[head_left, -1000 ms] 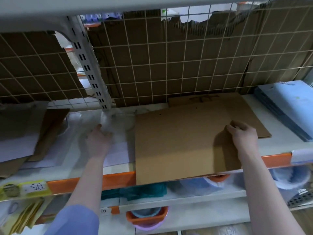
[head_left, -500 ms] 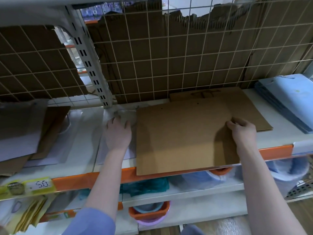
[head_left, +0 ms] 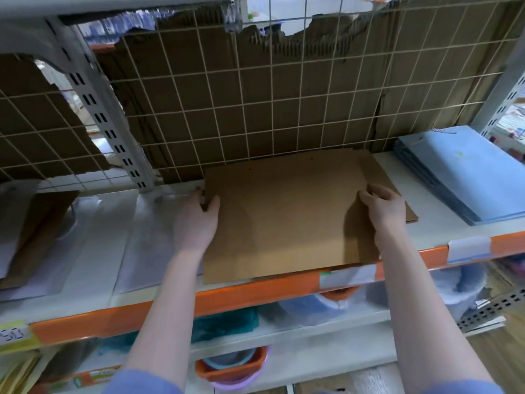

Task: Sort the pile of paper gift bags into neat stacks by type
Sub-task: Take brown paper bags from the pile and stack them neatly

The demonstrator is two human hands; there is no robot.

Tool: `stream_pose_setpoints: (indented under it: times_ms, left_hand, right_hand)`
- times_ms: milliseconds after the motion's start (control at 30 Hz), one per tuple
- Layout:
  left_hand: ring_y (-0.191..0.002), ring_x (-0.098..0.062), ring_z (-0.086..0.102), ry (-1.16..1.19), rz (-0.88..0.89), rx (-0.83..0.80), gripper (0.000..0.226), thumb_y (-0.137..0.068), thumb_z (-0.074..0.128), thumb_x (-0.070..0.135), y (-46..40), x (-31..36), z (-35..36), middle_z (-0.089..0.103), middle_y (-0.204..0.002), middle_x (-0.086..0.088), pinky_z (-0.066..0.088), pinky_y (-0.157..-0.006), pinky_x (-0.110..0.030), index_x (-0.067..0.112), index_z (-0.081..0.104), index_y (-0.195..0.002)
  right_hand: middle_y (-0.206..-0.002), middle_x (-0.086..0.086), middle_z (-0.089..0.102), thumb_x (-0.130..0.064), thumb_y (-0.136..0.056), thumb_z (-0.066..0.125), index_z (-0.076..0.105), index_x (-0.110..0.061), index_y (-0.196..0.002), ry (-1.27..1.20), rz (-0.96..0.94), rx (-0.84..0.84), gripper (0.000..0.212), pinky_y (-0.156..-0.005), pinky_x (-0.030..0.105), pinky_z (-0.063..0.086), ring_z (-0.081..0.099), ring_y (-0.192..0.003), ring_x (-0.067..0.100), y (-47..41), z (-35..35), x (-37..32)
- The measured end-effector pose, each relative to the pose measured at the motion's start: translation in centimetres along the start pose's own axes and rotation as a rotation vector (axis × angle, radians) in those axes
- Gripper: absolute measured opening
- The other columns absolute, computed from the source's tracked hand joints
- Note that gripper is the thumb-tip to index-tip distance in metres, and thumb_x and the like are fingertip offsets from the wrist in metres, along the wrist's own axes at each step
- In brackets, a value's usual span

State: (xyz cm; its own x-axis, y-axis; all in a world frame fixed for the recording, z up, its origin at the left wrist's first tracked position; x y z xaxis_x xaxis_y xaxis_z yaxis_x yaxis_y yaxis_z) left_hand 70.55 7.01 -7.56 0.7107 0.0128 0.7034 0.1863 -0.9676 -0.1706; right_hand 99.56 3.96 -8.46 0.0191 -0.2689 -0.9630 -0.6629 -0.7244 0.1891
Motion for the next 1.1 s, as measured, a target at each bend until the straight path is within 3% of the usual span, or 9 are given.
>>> stream_pose_setpoints:
  times_ms: [267, 433, 600, 833, 967, 1100]
  left_hand:
    - [-0.112, -0.023, 0.058, 0.169, -0.074, 0.032, 0.037, -0.093, 0.054, 0.026, 0.3, 7.1, 8.1, 0.061, -0.123, -0.001, 0.046, -0.086, -0.030, 0.020, 0.052, -0.130]
    - [-0.122, -0.027, 0.052, 0.080, -0.115, 0.082, 0.052, -0.091, 0.057, 0.020, 0.7, 10.2, 12.5, 0.054, -0.135, -0.005, 0.045, -0.099, -0.038, 0.018, 0.040, -0.141]
    - [-0.129, -0.030, 0.045, -0.054, -0.143, 0.101, 0.063, -0.091, 0.056, 0.023, 0.3, 10.2, 14.5, 0.045, -0.144, -0.008, 0.040, -0.106, -0.045, 0.017, 0.027, -0.147]
    - [-0.126, -0.033, 0.048, -0.196, -0.211, 0.070, 0.063, -0.095, 0.051, 0.024, -0.3, 9.9, 15.1, 0.045, -0.143, -0.012, 0.044, -0.097, -0.040, 0.017, 0.020, -0.150]
    - [-0.129, -0.035, 0.042, -0.286, -0.264, 0.068, 0.056, -0.096, 0.047, 0.027, -0.9, 9.0, 15.0, 0.042, -0.143, -0.015, 0.041, -0.100, -0.043, 0.013, 0.029, -0.146]
    - [-0.126, -0.036, 0.043, -0.302, -0.318, 0.049, 0.051, -0.096, 0.045, 0.030, -1.5, 8.4, 14.7, 0.044, -0.141, -0.016, 0.039, -0.100, -0.044, 0.012, 0.036, -0.143]
  right_hand:
    - [-0.117, 0.007, 0.059, -0.020, -0.091, 0.055, 0.054, -0.018, -0.130, 0.064, -0.061, -0.101, 0.039, -0.100, 0.044, 0.043, 0.055, -0.107, 0.026, -9.0, -5.9, -1.3]
    - [-0.121, 0.013, 0.061, -0.015, -0.088, 0.055, 0.054, -0.016, -0.129, 0.264, -0.106, -0.181, 0.042, -0.095, 0.046, 0.047, 0.057, -0.108, 0.032, -13.8, -8.2, -1.6]
    - [-0.126, 0.021, 0.057, -0.010, -0.088, 0.055, 0.050, -0.002, -0.131, 0.474, -0.221, -0.248, 0.044, -0.092, 0.044, 0.045, 0.053, -0.112, 0.037, -15.2, -8.1, -1.3]
    - [-0.118, 0.019, 0.058, -0.019, -0.087, 0.057, 0.052, -0.006, -0.128, 0.636, -0.278, -0.254, 0.044, -0.080, 0.036, 0.045, 0.055, -0.106, 0.035, -15.0, -7.2, 0.4]
    - [-0.117, 0.017, 0.060, -0.020, -0.088, 0.058, 0.054, -0.005, -0.127, 0.639, -0.303, -0.277, 0.042, -0.075, 0.029, 0.041, 0.056, -0.106, 0.034, -14.6, -6.8, 0.3]
    - [-0.114, 0.017, 0.062, -0.023, -0.088, 0.058, 0.055, -0.006, -0.124, 0.648, -0.329, -0.271, 0.040, -0.079, 0.037, 0.048, 0.058, -0.101, 0.034, -14.3, -6.1, 0.3]
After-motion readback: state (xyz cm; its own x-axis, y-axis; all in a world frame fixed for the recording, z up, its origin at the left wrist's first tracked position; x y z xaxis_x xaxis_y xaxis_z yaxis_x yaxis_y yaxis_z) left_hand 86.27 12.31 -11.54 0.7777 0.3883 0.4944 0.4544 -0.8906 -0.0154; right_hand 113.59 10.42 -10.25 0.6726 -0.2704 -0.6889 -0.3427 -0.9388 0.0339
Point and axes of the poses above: each hand's wrist, its own y-axis away from the middle knuckle, its own z-axis out of the palm, x = y × z, the point moved 1 cm from there along -y, towards the middle knuckle
